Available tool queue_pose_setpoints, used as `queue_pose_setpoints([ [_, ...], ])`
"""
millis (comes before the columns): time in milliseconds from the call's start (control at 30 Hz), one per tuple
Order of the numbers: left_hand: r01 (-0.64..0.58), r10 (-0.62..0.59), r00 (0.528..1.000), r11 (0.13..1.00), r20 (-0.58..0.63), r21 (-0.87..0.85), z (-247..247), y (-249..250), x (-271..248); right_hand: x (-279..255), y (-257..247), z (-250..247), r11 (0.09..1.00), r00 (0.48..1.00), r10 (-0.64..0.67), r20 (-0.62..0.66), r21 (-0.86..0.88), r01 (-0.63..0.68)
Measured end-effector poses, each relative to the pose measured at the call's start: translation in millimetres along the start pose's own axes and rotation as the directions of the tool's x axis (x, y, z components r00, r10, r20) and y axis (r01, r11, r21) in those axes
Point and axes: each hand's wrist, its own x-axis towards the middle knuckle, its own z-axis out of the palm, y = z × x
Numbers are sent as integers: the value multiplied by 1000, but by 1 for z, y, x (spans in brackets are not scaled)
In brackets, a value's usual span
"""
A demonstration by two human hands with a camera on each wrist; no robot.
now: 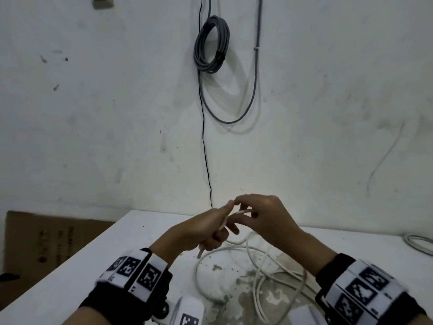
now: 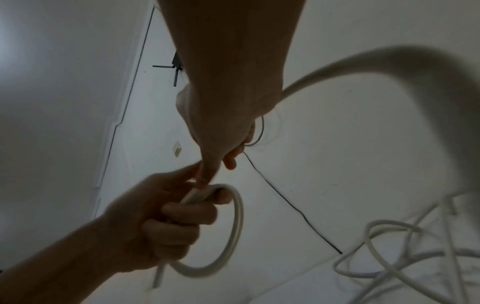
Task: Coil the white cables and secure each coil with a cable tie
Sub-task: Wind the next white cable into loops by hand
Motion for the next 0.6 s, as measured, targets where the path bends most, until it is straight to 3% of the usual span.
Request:
queue_pose_setpoints([
  [67, 45, -26, 993, 987, 118, -155, -3, 4, -5, -4, 8, -2, 960, 977, -212, -17, -190, 205],
  [100, 67, -34, 987, 975, 159, -210, -7, 6, -7, -7, 16, 0, 896, 944, -330, -9, -318, 310],
  [167, 103, -17, 968, 937, 250, -335, -19, 7, -12, -13, 31, -5, 763, 899, -430, 87, -496, 413],
  [200, 125, 24, 947, 890, 320, -438, -26, 5, -14, -16, 39, -9, 735, 899, -416, 140, -531, 422],
  [267, 204, 194, 854, 730, 484, -652, -39, 0, -15, -23, 56, -16, 697, 926, -328, 186, -614, 370],
  [300, 243, 278, 804, 654, 526, -716, -42, -3, -16, -25, 58, -18, 705, 952, -249, 181, -640, 306],
  [367, 227, 356, 779, 608, 517, -761, -42, -8, -18, -23, 52, -14, 740, 983, -38, 181, -656, 149],
  [433, 154, 387, 792, 622, 472, -767, -37, -11, -17, -15, 32, -13, 859, 960, 161, 227, -511, -23],
  [467, 114, 404, 800, 622, 443, -774, -35, -13, -15, -10, 21, -12, 944, 939, 252, 234, -272, -186],
  [500, 86, 412, 810, 622, 419, -778, -33, -14, -14, -6, 10, -9, 945, 914, 320, 249, -20, -326],
  [533, 65, 404, 824, 629, 397, -775, -32, -15, -13, -3, 3, -7, 876, 884, 380, 273, 199, -439],
  [600, 51, 374, 849, 644, 372, -764, -31, -16, -10, 3, -8, -3, 794, 890, 388, 240, 404, -454],
])
